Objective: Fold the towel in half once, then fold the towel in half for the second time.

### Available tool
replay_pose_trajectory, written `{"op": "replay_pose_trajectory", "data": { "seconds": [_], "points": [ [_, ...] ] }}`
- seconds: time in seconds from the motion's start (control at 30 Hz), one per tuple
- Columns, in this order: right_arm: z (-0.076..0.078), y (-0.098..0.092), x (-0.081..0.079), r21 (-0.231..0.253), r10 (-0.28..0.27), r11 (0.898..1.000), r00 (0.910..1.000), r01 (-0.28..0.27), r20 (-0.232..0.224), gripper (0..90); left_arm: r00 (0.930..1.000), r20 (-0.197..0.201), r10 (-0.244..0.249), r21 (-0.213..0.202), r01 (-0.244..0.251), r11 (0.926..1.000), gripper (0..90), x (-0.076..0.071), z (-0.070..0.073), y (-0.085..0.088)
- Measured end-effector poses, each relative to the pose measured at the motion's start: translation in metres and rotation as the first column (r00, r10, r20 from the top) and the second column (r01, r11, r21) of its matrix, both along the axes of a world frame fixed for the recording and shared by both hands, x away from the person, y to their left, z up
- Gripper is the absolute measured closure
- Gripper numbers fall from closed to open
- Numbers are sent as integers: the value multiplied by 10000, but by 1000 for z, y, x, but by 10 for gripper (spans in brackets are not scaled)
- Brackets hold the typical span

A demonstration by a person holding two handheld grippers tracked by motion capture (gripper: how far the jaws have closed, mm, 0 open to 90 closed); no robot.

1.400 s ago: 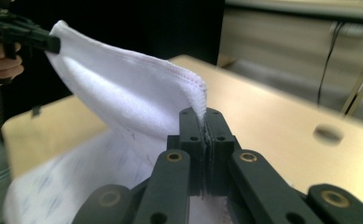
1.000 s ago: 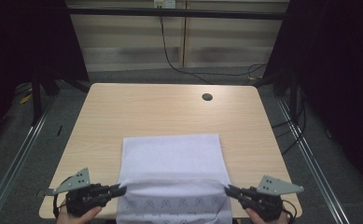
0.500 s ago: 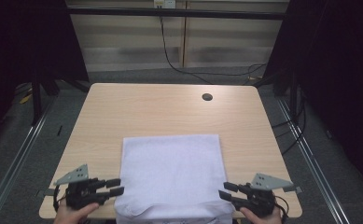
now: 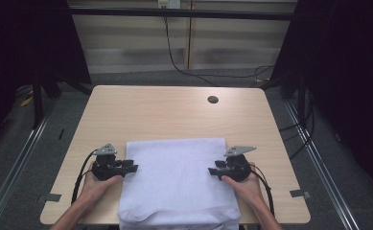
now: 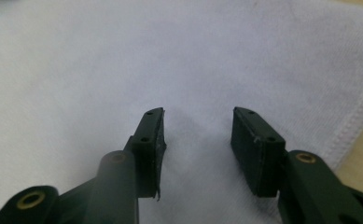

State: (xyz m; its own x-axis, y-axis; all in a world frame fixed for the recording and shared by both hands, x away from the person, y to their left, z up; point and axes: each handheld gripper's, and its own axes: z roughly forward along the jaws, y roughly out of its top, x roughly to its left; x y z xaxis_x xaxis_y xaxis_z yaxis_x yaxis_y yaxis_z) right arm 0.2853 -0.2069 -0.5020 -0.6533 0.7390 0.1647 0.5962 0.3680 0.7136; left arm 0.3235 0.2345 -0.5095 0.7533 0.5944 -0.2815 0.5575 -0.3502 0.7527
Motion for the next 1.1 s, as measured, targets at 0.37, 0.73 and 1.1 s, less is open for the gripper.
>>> {"op": "replay_pose_trajectory", "data": {
  "seconds": [0.37, 0.73, 1.1],
  "points": [
    [1, -8, -68, -49, 256, 9997, 9996, -256, 79, 546, 9968, -151, -780, 100, 781, 9969, 644, -44, 3, 1],
    [11, -12, -82, 153, 286, 9995, 9996, -287, 88, 492, 9971, 2, -763, -262, 762, 9967, 609, -47, 18, 4],
    [18, -45, 0, 607, -1208, 9911, 9920, 1185, 361, 435, 9971, 239, 726, -476, -714, 9963, 453, 15, 20, 10]
  ]
}}
